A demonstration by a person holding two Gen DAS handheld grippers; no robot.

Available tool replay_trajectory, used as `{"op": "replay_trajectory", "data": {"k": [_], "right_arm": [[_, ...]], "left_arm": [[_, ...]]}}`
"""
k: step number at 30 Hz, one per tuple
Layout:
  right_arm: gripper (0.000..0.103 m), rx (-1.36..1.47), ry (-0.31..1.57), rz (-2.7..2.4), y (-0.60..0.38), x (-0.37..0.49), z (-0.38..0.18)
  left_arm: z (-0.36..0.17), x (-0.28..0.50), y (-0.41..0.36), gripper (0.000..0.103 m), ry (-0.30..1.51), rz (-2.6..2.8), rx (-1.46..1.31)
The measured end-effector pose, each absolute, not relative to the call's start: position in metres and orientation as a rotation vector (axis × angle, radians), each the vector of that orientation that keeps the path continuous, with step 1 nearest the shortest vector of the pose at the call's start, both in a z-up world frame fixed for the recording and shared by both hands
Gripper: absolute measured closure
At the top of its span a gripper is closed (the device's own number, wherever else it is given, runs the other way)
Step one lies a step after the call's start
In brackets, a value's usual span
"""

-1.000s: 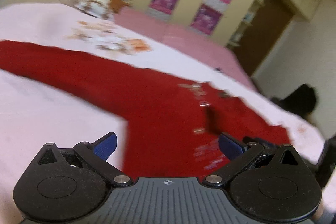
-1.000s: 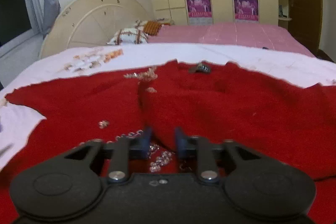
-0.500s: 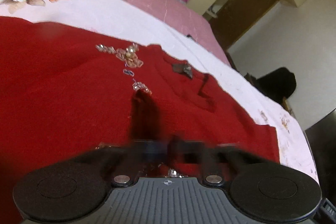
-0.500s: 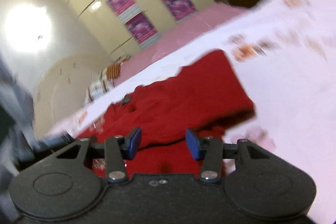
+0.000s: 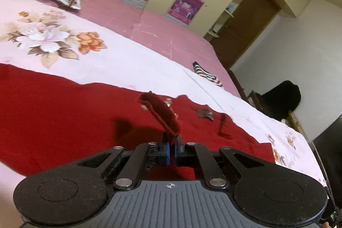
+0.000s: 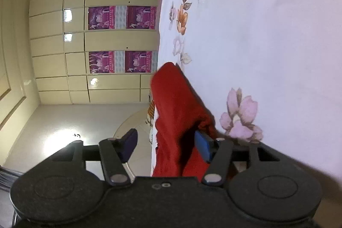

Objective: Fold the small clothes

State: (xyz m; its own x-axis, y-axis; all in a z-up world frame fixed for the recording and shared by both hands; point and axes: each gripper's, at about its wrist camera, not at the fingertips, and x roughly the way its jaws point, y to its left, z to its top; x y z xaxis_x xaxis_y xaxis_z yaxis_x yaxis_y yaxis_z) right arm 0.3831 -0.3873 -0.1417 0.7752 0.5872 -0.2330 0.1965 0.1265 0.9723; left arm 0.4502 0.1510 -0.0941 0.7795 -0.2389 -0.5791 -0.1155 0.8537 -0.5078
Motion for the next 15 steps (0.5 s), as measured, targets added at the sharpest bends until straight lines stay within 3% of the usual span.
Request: {"op": "replay_trajectory", "data": {"k": [5,8,9,12,15], "right_arm": [[0.044,1.430,0.718,0.298,-0.380,0.394,-0.139],[0.050,1.416,0.748,0.266,-0.376,0.403,-0.137],[0.056,1.404,0.757,0.255,-0.375,0.404,-0.138],[0.098,1.290,0.796,0.184,-0.371,0.407,-0.137],[0.099,1.260,0.787,0.155,-0.374,0.404,-0.142]], "left_arm": [[-0.103,0.446,0.151,0.099,0.696,-0.065,-0.563],[-0.111,0.443,0.153,0.099,0.710,-0.056,-0.578],[-0.114,0.442,0.154,0.099,0.718,-0.054,-0.575],[-0.118,0.442,0.153,0.099,0.727,-0.044,-0.585],[-0.114,0.438,0.151,0.099,0.712,-0.049,-0.577]]}}
